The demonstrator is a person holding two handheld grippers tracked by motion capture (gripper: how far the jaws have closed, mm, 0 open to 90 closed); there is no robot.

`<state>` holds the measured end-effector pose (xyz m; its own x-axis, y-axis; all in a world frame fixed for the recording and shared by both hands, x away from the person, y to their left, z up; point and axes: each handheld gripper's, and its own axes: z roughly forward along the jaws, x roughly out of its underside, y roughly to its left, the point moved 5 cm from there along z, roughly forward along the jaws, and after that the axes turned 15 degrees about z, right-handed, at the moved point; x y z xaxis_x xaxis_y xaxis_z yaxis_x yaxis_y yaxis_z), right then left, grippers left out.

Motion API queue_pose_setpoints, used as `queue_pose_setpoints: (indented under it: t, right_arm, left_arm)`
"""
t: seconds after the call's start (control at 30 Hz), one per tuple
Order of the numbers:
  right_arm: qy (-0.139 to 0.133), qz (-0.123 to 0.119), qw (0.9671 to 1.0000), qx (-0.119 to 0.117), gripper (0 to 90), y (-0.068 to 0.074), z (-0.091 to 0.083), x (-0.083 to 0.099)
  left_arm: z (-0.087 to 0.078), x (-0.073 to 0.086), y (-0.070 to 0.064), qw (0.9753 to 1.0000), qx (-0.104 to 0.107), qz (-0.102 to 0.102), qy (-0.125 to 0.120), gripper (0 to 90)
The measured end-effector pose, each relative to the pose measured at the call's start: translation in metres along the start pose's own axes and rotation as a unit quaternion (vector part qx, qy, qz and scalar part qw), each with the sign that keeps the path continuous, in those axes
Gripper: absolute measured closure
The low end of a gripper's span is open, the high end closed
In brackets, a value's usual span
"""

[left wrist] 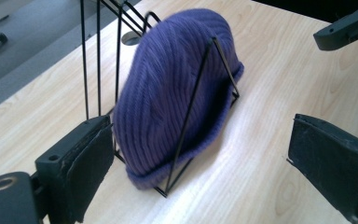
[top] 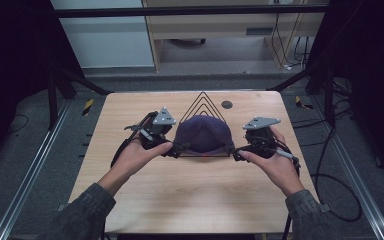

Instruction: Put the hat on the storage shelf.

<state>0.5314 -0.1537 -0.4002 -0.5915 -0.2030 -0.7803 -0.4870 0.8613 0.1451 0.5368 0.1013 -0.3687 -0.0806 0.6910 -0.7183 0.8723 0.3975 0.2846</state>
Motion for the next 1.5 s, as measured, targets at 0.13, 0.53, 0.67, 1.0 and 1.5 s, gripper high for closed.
queue_pose_setpoints:
  t: [0.13,0.53,0.67,1.0,1.5]
  right_arm:
    - [-0.002,-0.006,1.0000,-0.003,6.2,0.002,-0.004,0.003]
    - [0.002,-0.009,0.9997,-0.021,5.5,0.006,-0.011,0.025]
    - [0.010,-0.009,0.9996,-0.023,7.0,0.008,-0.008,0.037]
    - [0.035,-0.002,0.9990,-0.029,9.2,0.009,0.010,0.064]
    - [0.080,-0.009,0.9957,-0.046,10.6,0.023,0.044,0.090]
  left_arm:
    - [-0.003,0.007,-0.005,0.9999,0.002,-0.013,0.002,5.4]
    - [-0.008,0.053,-0.015,0.9993,-0.001,-0.032,0.017,4.5]
    - [-0.008,0.071,-0.017,0.9989,-0.002,-0.037,0.029,4.9]
    - [-0.007,0.121,-0.018,0.9969,0.001,-0.065,0.045,5.0]
    - [0.003,0.179,-0.024,0.9923,0.004,-0.084,0.090,4.5]
